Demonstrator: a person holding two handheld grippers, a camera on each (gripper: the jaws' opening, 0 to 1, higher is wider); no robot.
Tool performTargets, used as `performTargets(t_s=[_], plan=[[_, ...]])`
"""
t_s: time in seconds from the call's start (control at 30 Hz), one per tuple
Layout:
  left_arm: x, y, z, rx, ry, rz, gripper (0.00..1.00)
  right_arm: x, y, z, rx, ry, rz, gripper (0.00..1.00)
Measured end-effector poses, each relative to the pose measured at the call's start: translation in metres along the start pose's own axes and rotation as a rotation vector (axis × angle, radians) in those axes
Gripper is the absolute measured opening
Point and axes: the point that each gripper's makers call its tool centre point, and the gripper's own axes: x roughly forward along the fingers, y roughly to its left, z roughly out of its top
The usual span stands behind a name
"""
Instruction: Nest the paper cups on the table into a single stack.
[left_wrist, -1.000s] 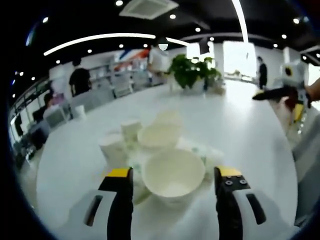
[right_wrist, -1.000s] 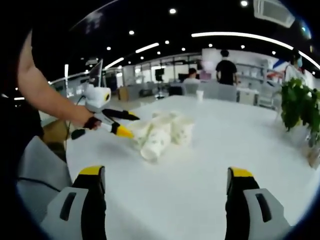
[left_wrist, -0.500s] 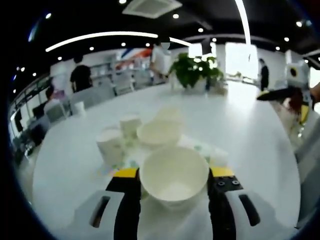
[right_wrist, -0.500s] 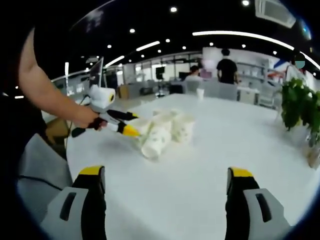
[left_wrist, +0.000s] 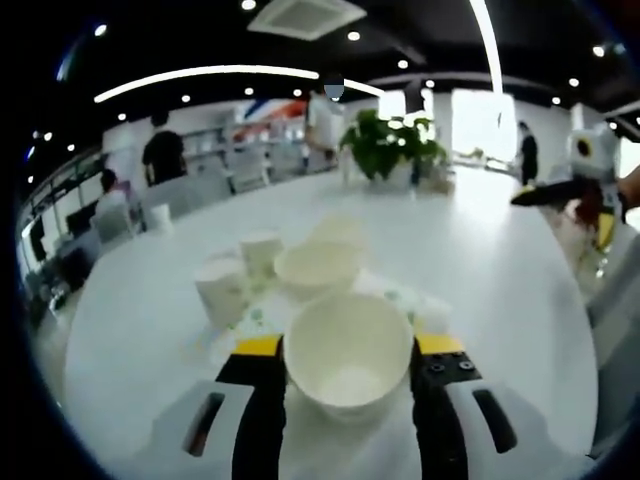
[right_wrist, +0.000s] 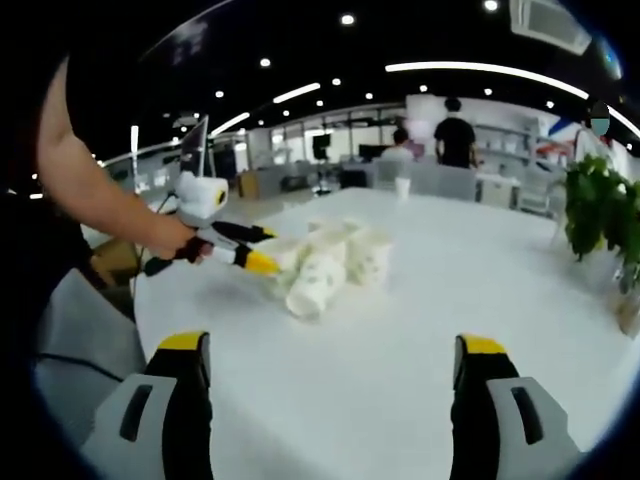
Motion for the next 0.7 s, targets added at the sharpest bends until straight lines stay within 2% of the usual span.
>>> performTargets(t_s=[0.7], plan=[[-0.013,-0.002,0.011,0.005,-0.007,-0.029,0.45,0.000,0.007,0.001,-0.005,-0.007,0.011,1.00]])
